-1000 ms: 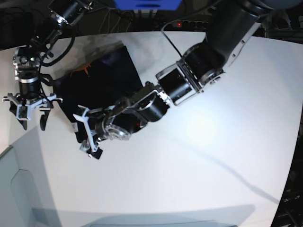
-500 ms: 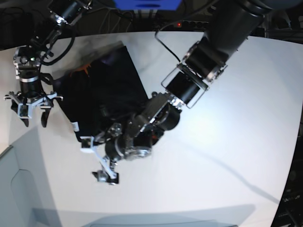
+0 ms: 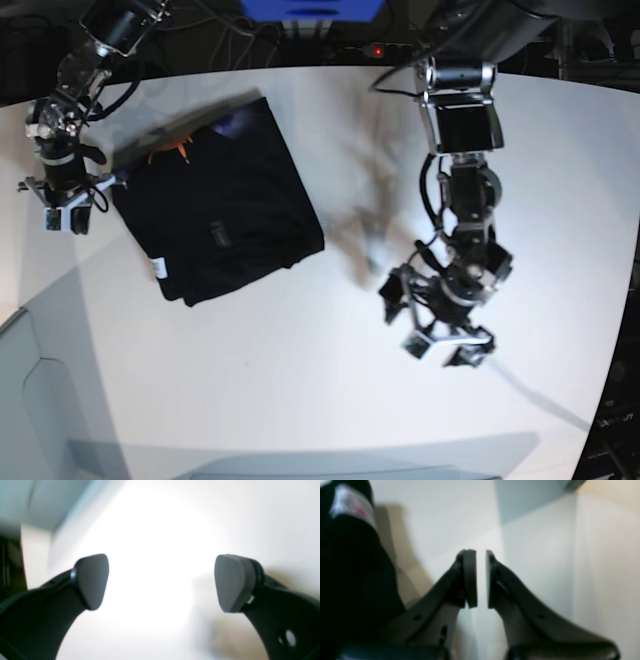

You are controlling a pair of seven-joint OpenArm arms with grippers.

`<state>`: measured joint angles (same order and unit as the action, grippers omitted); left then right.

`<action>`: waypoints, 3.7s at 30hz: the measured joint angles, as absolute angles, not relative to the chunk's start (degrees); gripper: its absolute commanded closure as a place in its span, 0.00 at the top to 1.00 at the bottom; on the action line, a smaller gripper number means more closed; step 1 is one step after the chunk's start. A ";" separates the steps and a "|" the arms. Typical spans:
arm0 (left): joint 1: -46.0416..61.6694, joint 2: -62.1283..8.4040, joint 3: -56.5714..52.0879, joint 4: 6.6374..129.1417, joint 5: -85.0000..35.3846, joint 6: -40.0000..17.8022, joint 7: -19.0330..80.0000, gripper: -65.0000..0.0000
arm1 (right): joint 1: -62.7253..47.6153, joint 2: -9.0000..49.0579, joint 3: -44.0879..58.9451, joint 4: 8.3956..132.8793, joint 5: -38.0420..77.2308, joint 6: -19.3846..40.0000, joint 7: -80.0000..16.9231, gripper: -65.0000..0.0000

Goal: Fold the T-shirt properly

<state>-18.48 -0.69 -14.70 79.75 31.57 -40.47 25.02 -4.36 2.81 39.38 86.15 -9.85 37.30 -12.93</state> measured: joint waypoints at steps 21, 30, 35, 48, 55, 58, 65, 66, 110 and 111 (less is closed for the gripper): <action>7.84 -7.09 -44.71 109.27 4.47 -40.36 46.39 1.00 | -19.03 -6.11 37.30 88.79 -9.19 38.24 -3.31 0.05; 13.93 -7.09 -54.98 109.56 -3.57 -40.25 46.41 1.00 | -26.37 -7.70 30.33 90.13 -9.65 38.50 5.21 0.06; 17.37 -7.11 -57.91 109.56 -7.99 -40.29 46.15 1.00 | -28.14 -7.86 28.71 90.13 -9.61 38.50 6.48 0.06; 27.57 -5.78 -59.46 109.65 -13.13 -40.27 46.09 1.00 | -30.24 -8.67 28.64 92.27 -9.63 38.54 6.04 0.05; 34.00 -2.74 -59.48 109.62 -13.15 -40.27 45.71 1.00 | -31.70 -9.21 32.69 97.32 -5.06 38.54 5.72 0.06; 36.36 -1.06 -59.40 109.67 -13.58 -40.29 45.12 1.00 | -31.31 -9.26 36.51 98.98 -4.08 38.59 5.89 0.06; 43.40 1.34 -59.44 109.60 -13.15 -40.27 45.19 0.60 | -34.48 -9.23 47.94 98.48 -4.16 38.92 5.80 0.06; 43.90 2.07 -59.48 109.62 -13.30 -40.14 44.86 0.46 | -35.75 -9.19 48.71 98.00 -4.03 38.98 5.96 0.06; 12.34 -0.75 -27.90 6.57 18.02 -14.09 -8.21 0.00 | -14.26 -2.42 30.13 6.37 -37.39 6.61 23.05 0.00; 11.99 -0.62 -27.22 6.63 18.15 -14.09 -8.14 0.00 | -13.17 -2.00 28.08 4.25 -37.58 2.61 24.36 0.00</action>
